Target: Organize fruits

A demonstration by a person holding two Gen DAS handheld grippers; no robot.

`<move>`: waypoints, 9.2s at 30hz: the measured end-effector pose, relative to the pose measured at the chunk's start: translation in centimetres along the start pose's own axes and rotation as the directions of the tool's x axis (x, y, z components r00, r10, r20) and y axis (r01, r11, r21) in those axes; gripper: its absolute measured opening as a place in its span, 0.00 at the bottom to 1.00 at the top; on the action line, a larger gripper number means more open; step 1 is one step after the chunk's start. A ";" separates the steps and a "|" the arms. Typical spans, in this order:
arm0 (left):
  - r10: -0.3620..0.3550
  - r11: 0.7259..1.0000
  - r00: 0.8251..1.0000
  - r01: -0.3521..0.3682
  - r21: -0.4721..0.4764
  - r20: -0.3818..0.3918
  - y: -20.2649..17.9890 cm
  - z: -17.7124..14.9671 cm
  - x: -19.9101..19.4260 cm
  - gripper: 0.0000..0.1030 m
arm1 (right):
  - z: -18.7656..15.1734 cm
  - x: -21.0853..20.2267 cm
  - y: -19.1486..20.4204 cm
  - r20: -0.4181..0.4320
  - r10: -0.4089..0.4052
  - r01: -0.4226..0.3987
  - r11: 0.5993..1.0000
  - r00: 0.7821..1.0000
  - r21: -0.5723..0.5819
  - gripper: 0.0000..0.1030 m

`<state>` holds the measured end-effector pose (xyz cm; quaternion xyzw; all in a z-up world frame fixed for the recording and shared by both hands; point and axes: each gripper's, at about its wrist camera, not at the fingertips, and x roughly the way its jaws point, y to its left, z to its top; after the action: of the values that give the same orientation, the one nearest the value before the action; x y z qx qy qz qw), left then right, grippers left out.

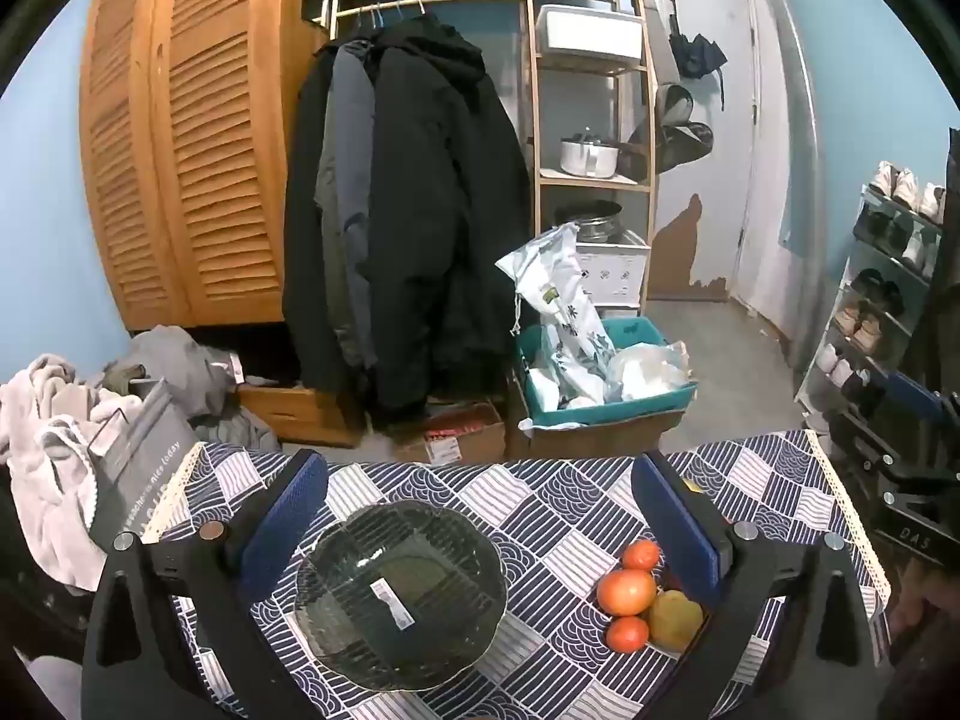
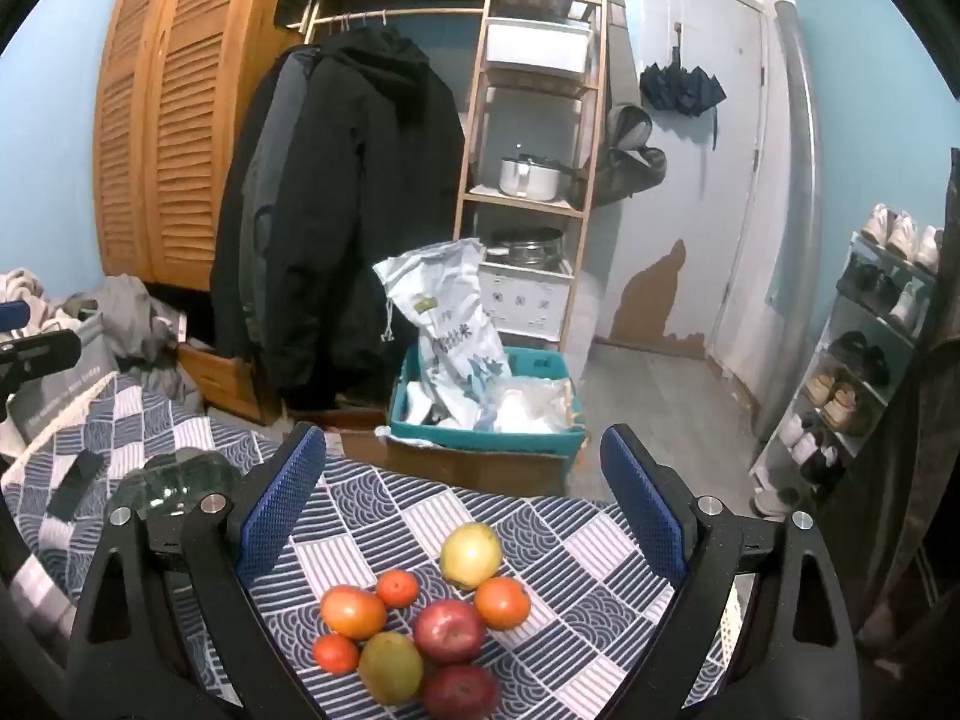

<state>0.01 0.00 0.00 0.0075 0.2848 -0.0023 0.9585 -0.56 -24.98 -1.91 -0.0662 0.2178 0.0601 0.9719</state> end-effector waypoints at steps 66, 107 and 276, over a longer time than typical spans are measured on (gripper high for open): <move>-0.012 1.000 1.000 0.012 0.022 0.000 -0.3 -0.2 0.2 0.99 | -0.3 0.2 -0.1 -0.011 0.001 -0.001 1.000 1.000 0.001 0.89; -0.010 0.999 1.000 0.010 0.033 0.002 -0.5 -0.4 0.4 0.99 | -0.3 0.4 -0.1 -0.015 -0.002 0.002 1.000 1.000 -0.004 0.89; -0.172 0.973 0.929 0.212 0.092 -0.329 -9.3 -7.7 13.8 0.66 | -8.0 10.0 -3.6 -0.352 0.067 -0.038 0.995 0.933 0.088 0.75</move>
<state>7.26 -9.15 -14.11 0.0401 0.4344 -0.1128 0.8927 5.62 -28.88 -13.06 -0.0315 0.3934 0.0644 0.9166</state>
